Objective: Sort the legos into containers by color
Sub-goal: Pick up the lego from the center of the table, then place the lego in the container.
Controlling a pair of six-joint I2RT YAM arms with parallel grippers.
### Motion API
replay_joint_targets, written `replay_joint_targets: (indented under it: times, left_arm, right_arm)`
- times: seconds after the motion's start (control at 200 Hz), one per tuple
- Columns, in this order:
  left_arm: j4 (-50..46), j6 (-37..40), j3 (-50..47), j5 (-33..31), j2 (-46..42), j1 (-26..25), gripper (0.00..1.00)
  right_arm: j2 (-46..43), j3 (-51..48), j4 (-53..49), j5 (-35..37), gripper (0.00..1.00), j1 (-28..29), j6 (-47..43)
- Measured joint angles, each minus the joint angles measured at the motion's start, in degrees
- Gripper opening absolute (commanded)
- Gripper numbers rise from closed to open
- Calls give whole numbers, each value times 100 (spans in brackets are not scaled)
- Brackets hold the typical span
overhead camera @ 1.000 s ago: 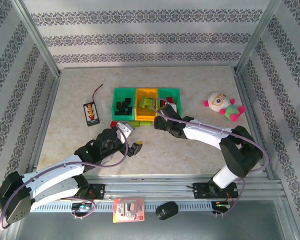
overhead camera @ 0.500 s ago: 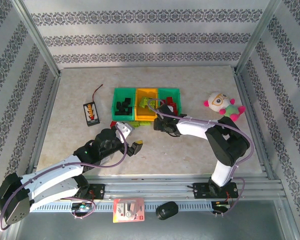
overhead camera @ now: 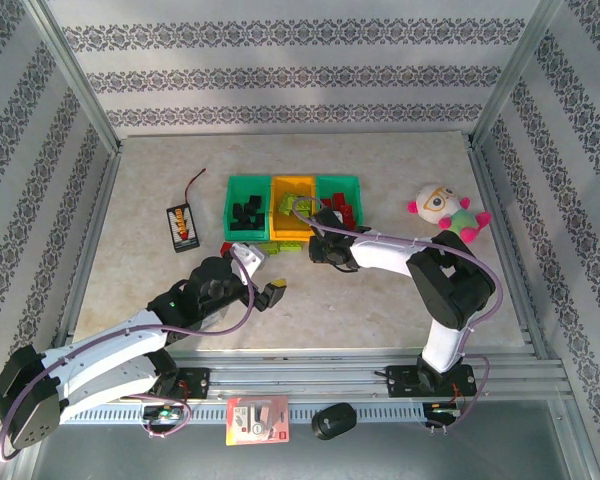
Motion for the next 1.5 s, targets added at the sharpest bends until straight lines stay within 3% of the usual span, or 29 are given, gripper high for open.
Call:
replay_joint_targets:
  times: [0.26,0.515,1.164,1.324,1.499]
  left_arm:
    - [-48,-4,-74,-170,-415,-2,99]
    - [-560,-116,-166,-501,-1279,-2,99]
    - [-1386,-409,-203,-1196,-1700,-2,99]
    - [-1521,-505,-203,-1394,-1698,-2,99]
    - [-1650,-756,-199,-1692,-1624,-2,99]
  right_arm:
    - [-267,225,-227,-46,28,363,-61]
    - [-160,1340,-295,-138,29,649,-299]
    - [2280,4603,-321,-345,32,669,-1062]
    - [2603,4909,-374,-345,42,632,-1226]
    - [2566,4964,-450,-367,65,632,-1475]
